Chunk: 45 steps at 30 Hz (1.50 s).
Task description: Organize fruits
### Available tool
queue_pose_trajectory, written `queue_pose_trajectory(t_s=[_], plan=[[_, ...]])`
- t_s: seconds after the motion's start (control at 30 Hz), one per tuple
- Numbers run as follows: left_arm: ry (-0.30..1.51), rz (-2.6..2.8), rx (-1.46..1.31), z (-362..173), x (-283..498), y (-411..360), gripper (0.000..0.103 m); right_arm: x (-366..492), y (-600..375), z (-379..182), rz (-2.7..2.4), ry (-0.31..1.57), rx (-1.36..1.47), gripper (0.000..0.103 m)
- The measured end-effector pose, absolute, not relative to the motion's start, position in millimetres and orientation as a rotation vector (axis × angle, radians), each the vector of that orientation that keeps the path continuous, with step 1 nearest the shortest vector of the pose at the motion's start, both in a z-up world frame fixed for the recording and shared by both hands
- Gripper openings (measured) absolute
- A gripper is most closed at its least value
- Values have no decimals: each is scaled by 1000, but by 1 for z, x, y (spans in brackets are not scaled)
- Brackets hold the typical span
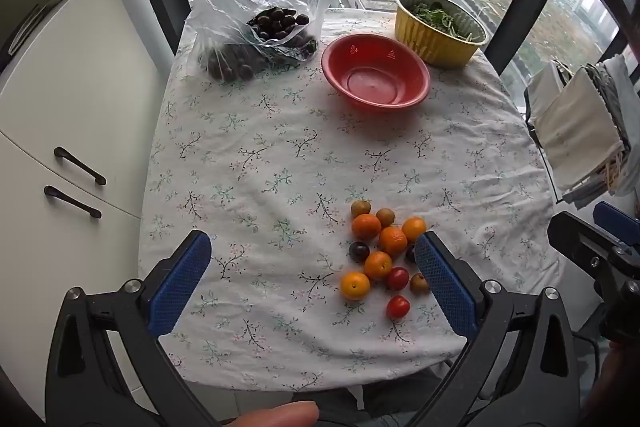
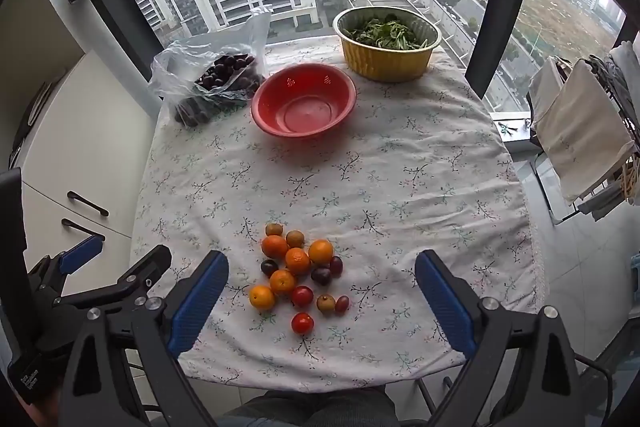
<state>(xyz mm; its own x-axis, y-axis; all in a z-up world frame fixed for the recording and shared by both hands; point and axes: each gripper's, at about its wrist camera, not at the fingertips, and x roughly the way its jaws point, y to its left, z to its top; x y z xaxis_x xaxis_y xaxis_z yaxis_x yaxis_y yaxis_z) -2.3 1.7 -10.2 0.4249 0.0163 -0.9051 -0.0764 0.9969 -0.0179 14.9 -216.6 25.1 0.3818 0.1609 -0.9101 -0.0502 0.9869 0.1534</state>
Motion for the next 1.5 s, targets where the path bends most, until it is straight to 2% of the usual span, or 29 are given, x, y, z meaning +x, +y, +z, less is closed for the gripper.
queue_pose_trajectory(t_s=[1.5], plan=[[1148,62,-63,-17,-3,2,103,14,-211,15,138,1181,100,97]])
